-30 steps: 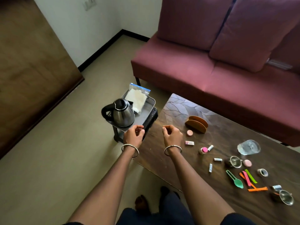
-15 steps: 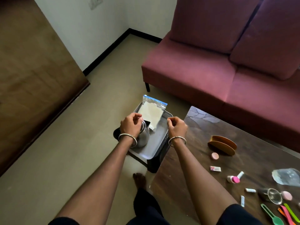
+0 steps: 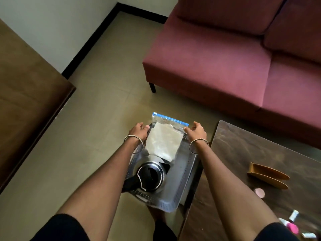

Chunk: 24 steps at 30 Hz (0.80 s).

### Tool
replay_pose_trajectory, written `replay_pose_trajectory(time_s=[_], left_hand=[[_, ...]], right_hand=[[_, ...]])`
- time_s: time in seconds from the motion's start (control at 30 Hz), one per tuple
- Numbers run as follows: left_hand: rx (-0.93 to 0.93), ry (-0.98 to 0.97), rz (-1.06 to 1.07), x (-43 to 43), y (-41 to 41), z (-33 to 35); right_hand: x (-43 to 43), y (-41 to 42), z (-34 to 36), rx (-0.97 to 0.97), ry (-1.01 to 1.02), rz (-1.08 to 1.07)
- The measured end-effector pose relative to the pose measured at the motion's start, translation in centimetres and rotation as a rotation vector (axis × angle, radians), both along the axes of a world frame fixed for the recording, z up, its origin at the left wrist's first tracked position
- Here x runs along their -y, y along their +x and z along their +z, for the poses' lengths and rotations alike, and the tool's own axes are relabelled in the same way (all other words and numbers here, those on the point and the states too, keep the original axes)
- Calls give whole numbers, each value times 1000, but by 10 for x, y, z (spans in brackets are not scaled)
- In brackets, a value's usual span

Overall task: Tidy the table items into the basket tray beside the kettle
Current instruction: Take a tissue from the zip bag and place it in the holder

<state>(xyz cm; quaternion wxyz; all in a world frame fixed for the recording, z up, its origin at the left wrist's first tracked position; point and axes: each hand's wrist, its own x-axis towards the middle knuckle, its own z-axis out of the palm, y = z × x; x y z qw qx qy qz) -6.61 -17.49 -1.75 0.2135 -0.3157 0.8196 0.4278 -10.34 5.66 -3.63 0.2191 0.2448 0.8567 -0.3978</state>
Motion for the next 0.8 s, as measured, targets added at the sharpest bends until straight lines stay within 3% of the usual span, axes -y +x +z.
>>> replay_pose_trajectory(time_s=[0.17, 0.4, 0.57, 0.8], left_hand=[[39, 165, 14, 8, -41, -41], [-73, 323, 231, -2, -64, -70], [-263, 426, 414, -7, -58, -41], [-494, 385, 265, -3, -12, 41]], right_hand=[[10, -32, -39, 109, -177, -189], [12, -27, -61, -102, -174, -294], [14, -15, -35, -233, -364, -353], [1, 19, 48, -367, -492, -323]])
